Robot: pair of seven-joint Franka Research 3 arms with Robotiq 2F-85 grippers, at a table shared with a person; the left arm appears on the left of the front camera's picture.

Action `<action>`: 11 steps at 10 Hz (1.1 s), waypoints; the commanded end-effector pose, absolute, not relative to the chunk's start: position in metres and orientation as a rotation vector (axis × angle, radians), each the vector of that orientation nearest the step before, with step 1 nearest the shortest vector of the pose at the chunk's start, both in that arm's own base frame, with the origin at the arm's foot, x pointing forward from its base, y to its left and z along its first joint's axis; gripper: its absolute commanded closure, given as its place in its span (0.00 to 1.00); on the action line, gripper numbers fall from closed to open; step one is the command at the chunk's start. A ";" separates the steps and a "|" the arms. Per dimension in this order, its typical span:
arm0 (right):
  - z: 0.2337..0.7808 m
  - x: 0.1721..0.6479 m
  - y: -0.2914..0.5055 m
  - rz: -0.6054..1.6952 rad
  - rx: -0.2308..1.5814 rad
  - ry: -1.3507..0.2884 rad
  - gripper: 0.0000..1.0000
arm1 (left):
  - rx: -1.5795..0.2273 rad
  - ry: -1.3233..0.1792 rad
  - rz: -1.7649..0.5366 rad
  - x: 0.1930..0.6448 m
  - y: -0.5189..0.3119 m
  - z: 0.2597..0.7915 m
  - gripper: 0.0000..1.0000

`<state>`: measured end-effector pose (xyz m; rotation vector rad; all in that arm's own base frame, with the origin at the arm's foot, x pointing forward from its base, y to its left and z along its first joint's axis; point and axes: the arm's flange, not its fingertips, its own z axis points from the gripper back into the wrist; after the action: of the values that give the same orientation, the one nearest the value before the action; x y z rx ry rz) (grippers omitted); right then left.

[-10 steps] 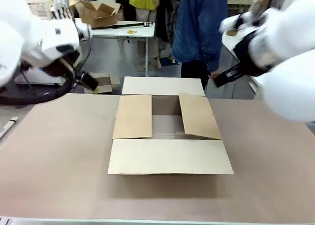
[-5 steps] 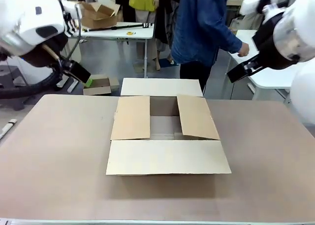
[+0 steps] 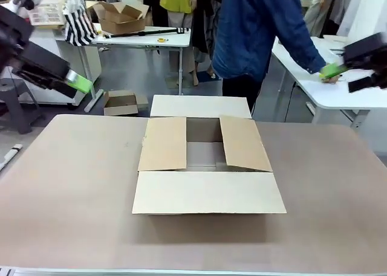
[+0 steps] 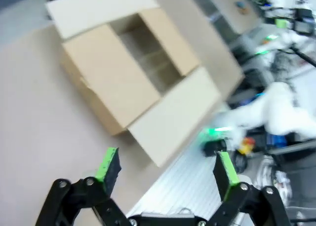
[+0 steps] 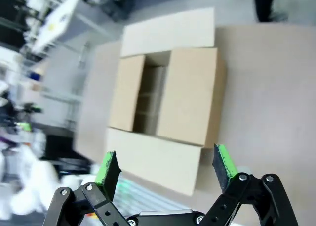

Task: Pack the gift set into the box.
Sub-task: Place both hands on the side flaps of the Package Box and spread them outward.

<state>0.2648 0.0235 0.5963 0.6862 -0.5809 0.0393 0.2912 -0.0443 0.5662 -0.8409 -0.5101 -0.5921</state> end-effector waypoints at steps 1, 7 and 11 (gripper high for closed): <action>0.565 0.251 -0.020 -0.498 1.282 -0.478 0.00 | -1.347 -0.352 -0.353 0.310 0.006 0.551 0.00; 0.546 0.271 -0.117 -0.467 1.345 -0.392 0.00 | -1.525 -0.476 -0.080 0.331 0.066 0.513 0.00; 0.546 0.271 -0.117 -0.467 1.345 -0.392 0.00 | -1.525 -0.476 -0.080 0.331 0.066 0.513 0.00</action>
<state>0.2722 -0.1157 0.5426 1.3253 -0.3747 -0.4739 0.3279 0.0679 0.5154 -1.5079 -0.4478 -0.0649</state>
